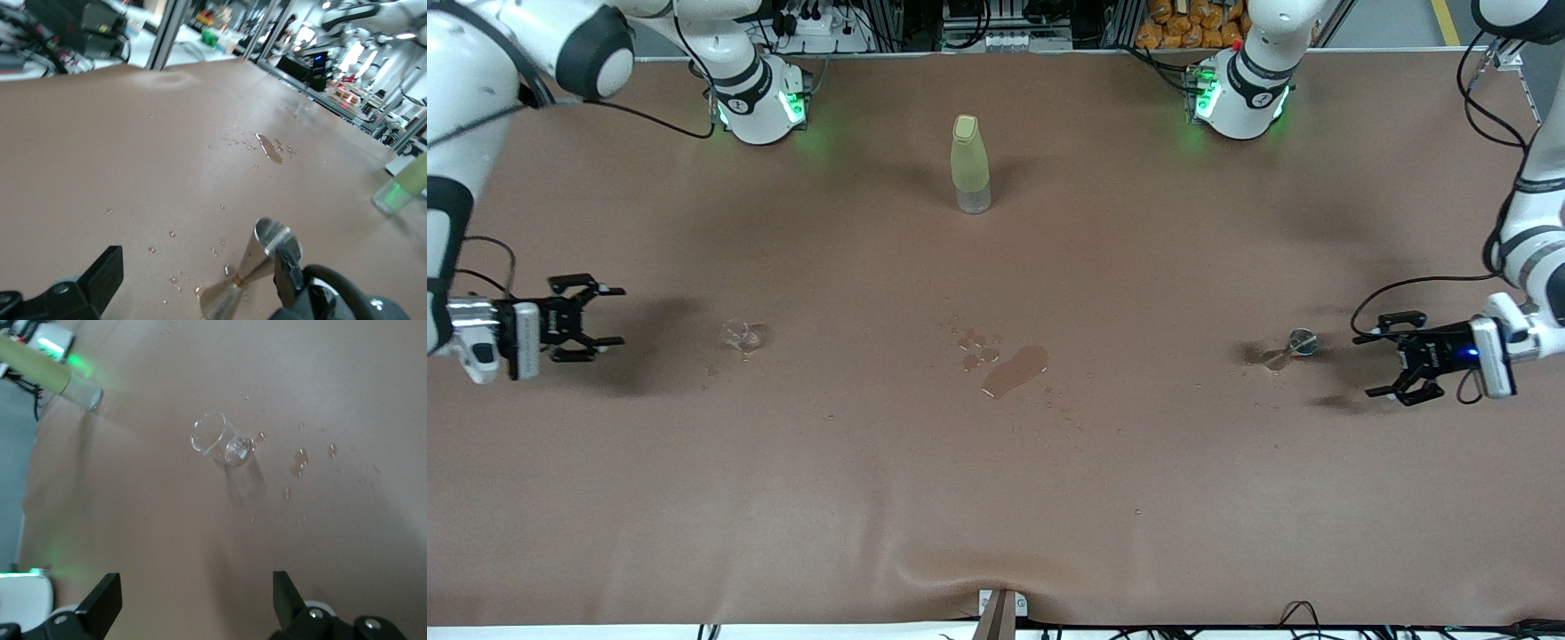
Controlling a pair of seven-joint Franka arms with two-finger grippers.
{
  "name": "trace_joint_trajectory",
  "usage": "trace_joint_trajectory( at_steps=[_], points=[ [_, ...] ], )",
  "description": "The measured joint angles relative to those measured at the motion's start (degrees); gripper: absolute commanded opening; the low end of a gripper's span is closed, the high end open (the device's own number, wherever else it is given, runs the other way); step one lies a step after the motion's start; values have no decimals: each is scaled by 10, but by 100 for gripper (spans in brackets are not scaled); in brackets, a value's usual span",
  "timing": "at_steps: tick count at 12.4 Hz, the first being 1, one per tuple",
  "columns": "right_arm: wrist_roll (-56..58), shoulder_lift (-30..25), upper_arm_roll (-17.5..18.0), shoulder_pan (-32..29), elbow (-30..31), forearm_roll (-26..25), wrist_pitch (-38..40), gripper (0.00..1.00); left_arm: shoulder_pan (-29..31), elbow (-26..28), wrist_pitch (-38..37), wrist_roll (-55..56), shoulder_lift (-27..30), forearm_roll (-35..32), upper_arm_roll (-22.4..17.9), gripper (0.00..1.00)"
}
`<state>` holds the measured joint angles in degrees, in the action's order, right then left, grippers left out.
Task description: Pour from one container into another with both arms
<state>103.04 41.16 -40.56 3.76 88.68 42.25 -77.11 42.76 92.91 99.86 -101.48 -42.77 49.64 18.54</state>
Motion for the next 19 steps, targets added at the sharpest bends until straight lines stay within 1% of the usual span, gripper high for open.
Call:
trace_joint_trajectory(
  at_steps=[1,3,6,9,10,12,13,15,16,19],
  points=[
    [-66,-36,-1,4,-2,-32,2,100,-1,-13,0,56,14,-20,10,100],
    [-188,-109,-2,15,-4,-83,7,100,-15,-35,0,148,56,-84,32,100],
    [-364,-196,-2,42,-4,-143,11,100,-53,-53,0,258,124,-156,35,100],
    [-526,-267,2,81,-4,-197,11,100,-59,-56,0,317,148,-200,35,100],
    [-577,-292,10,90,-4,-217,11,100,-65,-57,0,352,156,-216,35,100],
    [-679,-341,52,95,-5,-265,11,100,-79,-60,0,444,176,-237,36,100],
    [-730,-365,82,95,-7,-287,10,100,-84,-62,0,481,190,-248,38,100],
    [-815,-403,145,89,-12,-318,13,100,-95,-64,0,574,228,-277,56,100],
    [-849,-415,184,73,-14,-328,18,100,-98,-64,-1,627,247,-292,67,100],
    [-907,-422,317,-18,-25,-357,23,100,-102,-63,-5,753,287,-340,91,100]
  ],
)
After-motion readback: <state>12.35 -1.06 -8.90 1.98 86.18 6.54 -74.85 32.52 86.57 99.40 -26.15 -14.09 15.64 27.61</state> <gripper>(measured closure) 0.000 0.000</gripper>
